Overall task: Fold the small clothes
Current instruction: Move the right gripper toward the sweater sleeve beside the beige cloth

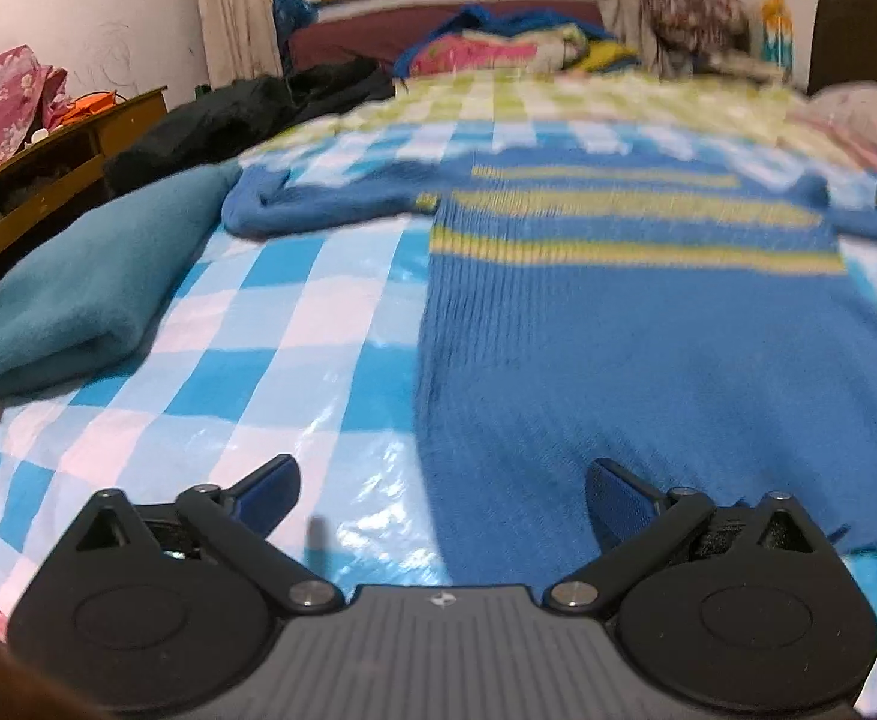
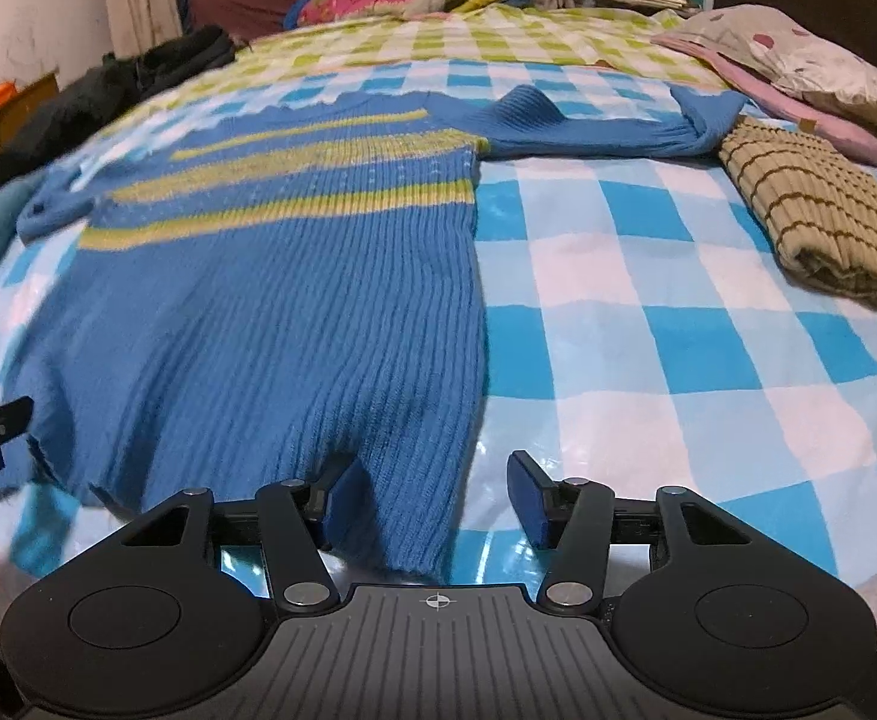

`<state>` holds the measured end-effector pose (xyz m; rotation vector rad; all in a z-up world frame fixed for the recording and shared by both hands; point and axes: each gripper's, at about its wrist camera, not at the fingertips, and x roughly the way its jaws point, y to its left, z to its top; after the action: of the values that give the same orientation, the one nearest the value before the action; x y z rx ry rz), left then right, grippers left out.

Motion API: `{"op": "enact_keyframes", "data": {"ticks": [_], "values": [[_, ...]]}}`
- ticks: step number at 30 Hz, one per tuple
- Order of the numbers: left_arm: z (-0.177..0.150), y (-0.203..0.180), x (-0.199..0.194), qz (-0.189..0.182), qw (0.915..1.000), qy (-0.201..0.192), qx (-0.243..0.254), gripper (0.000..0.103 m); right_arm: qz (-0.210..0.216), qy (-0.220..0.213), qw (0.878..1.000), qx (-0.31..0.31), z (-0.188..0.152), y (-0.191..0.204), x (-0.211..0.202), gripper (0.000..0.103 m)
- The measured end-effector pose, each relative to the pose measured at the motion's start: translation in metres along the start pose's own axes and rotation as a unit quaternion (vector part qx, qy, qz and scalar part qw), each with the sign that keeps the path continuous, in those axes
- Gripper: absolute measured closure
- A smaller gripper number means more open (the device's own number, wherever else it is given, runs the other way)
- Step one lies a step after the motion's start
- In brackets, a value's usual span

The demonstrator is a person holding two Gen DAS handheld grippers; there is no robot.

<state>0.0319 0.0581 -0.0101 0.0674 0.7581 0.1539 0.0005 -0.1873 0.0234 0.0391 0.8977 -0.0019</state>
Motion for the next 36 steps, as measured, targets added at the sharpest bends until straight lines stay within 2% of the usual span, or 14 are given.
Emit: {"op": "enact_keyframes", "data": {"ticks": [2, 7, 12, 16, 19, 25, 28, 31, 36], "values": [[-0.005, 0.003, 0.004, 0.009, 0.9998, 0.015, 0.008, 0.0, -0.011, 0.003, 1.0, -0.014, -0.002, 0.0, -0.001, 0.052], [-0.01, 0.013, -0.001, 0.024, 0.9994, 0.025, 0.001, 0.0, -0.031, 0.012, 0.999, -0.024, -0.003, -0.004, -0.004, 0.052], [-0.011, 0.018, -0.008, 0.017, 0.9995, 0.021, -0.013, 0.0, -0.036, 0.016, 0.999, -0.023, -0.004, -0.005, -0.009, 0.052], [-0.008, 0.023, -0.02, 0.009, 0.9993, 0.002, -0.036, 0.0, -0.023, 0.008, 1.0, -0.01, -0.003, -0.009, -0.021, 0.051], [-0.004, 0.022, -0.03, 0.004, 0.999, -0.01, -0.044, 0.0, -0.015, -0.015, 1.0, -0.011, 0.004, -0.01, -0.03, 0.049], [0.016, 0.006, -0.049, -0.006, 0.9996, -0.026, 0.0, 0.0, 0.022, -0.049, 0.998, 0.023, 0.017, -0.018, -0.042, 0.047], [0.035, -0.005, -0.063, -0.016, 0.998, -0.054, 0.028, 0.0, 0.033, -0.068, 0.997, 0.035, 0.021, -0.022, -0.048, 0.046], [0.045, -0.011, -0.074, -0.021, 0.9963, -0.075, 0.035, 0.0, 0.049, -0.074, 0.995, 0.051, 0.024, -0.024, -0.05, 0.046], [0.047, -0.017, -0.077, -0.032, 0.9969, -0.064, 0.033, 0.0, 0.059, -0.083, 0.994, 0.046, 0.022, -0.024, -0.054, 0.044]]}}
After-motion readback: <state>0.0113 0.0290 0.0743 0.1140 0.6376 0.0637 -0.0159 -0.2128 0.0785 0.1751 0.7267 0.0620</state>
